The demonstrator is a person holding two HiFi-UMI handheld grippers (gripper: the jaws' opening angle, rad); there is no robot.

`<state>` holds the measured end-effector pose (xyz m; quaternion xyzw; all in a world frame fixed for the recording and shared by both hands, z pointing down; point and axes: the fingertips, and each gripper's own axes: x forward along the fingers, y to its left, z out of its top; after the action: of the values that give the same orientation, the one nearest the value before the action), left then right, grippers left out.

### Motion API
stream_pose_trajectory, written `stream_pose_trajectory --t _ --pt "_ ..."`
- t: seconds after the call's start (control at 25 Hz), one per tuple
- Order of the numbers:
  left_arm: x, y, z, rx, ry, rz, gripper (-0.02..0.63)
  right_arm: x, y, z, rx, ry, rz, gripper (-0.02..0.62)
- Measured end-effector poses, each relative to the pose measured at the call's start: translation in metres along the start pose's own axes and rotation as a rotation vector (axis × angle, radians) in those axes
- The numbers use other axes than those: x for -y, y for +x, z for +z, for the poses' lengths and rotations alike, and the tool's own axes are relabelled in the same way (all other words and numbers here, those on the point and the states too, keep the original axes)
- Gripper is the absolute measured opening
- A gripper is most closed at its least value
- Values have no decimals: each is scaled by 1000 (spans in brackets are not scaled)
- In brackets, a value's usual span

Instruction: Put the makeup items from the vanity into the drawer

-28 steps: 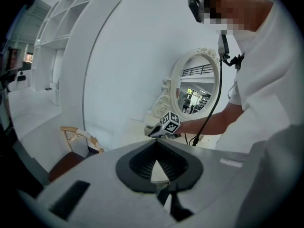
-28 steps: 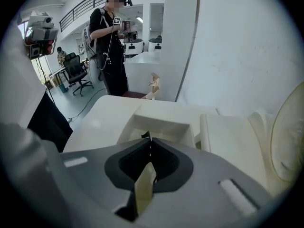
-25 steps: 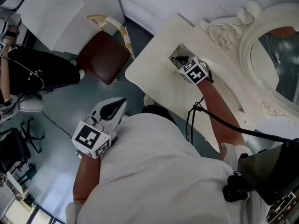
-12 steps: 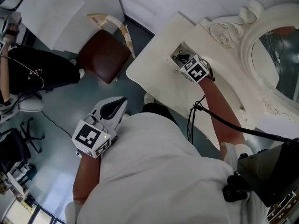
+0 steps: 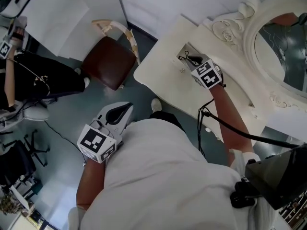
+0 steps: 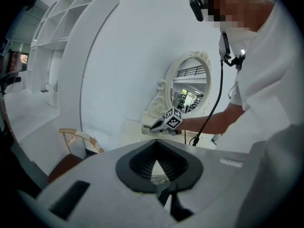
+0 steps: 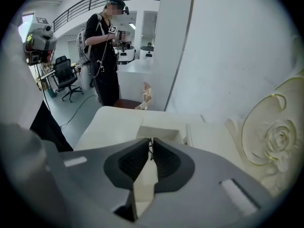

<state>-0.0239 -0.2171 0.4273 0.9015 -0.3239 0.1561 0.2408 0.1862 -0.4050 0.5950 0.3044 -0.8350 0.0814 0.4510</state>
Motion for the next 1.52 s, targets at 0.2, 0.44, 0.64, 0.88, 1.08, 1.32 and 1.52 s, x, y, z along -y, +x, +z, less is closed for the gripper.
stream_pose_trajectory --t 0.2,0.44,0.64,0.88,1.08,1.32,1.52 --pt "7 -21 -6 7 40 -58 -2 -28 -41 9 67 76 -85 2" --pt "24 -53 -21 8 90 -122 -2 -104 -90 -1 117 196 -109 2" --pt "43 -82 -43 -21 177 -186 -2 -186 -124 -12 159 287 -108 2" --pt "67 -117 -75 -19 176 -275 -2 -282 -153 -21 197 347 -113 2" --pt "85 -139 -101 -22 192 -328 -2 -346 -171 -20 234 376 -124 2" --pt "107 -162 -124 -20 206 -371 -2 -401 -189 -22 256 387 -135 1" --pt "114 -170 -129 -17 217 -408 -2 -429 -192 -16 265 390 -136 1"
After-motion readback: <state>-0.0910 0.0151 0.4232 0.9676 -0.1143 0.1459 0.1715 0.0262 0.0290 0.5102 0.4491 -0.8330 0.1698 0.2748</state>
